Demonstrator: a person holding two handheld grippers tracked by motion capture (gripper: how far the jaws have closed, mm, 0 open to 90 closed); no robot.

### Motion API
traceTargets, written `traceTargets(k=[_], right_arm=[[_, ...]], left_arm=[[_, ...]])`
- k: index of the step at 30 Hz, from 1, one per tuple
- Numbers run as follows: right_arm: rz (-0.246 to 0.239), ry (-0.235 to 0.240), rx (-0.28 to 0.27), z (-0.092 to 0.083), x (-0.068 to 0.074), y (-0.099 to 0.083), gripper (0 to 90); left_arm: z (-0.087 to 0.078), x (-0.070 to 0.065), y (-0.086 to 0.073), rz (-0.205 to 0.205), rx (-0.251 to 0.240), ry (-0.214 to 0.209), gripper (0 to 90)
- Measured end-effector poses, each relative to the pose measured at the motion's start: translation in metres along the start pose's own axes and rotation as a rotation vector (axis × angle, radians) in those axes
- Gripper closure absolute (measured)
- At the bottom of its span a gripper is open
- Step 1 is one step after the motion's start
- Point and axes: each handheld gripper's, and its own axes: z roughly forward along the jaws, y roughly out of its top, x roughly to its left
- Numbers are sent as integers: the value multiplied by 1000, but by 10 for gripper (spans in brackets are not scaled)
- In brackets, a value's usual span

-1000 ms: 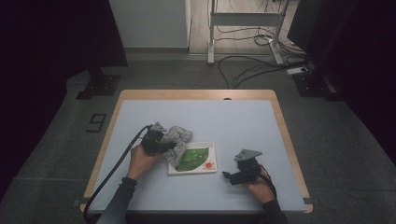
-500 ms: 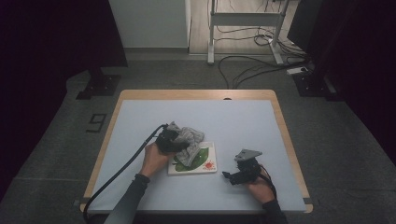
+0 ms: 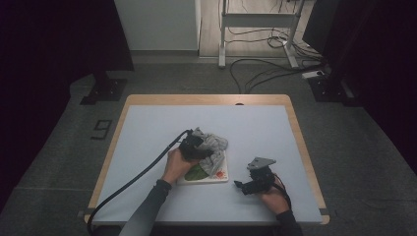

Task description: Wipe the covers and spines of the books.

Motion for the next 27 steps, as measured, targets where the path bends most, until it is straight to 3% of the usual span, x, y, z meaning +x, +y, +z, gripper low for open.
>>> traceTargets(k=[13,18,27], right_arm=[[1,1,0,0,0,0,91],[1,0,-1,0,0,0,91],[0,-1,-2,0,0,0,92]], left_arm=[[22,-17,19,30,4,-30,645],[23,-23,17,44,-1,-57,649],[19,-40,11,92,12,-69,648]])
